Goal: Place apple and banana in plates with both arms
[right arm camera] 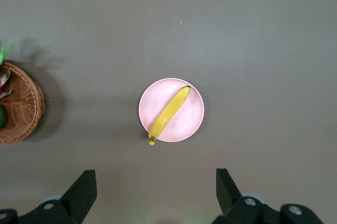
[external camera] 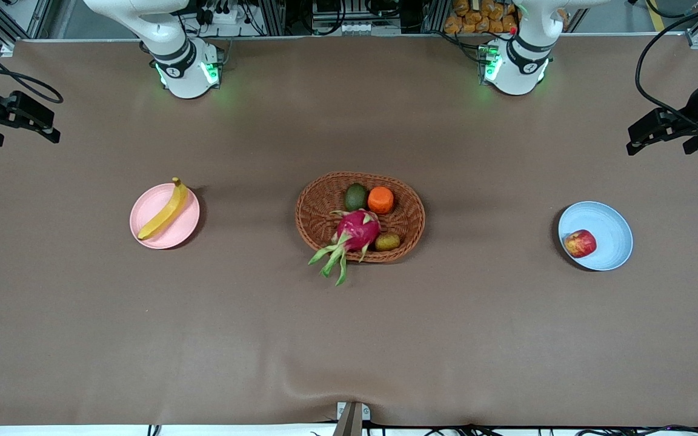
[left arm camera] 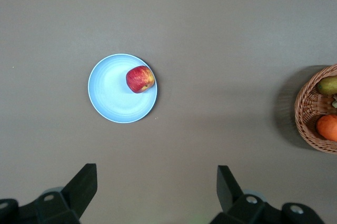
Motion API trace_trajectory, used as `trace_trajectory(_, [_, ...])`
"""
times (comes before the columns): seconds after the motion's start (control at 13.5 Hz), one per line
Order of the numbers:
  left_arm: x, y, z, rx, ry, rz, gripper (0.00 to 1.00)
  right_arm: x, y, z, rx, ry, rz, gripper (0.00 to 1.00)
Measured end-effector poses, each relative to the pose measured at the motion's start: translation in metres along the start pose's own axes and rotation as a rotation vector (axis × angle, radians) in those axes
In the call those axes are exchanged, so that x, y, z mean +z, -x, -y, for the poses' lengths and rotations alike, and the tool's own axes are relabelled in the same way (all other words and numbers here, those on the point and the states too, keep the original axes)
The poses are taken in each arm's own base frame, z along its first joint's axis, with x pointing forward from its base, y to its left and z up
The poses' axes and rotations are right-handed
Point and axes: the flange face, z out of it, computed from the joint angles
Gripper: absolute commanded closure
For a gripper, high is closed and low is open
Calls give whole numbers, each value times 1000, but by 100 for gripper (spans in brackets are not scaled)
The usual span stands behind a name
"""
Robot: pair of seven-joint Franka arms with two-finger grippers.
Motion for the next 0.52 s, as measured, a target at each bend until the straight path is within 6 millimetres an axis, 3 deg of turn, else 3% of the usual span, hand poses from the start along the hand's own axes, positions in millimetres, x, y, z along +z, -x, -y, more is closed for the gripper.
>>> trace_trajectory(0.52, [-2, 0, -2, 3, 0, -4, 0, 1, -3, 7, 38, 3, -19, 0])
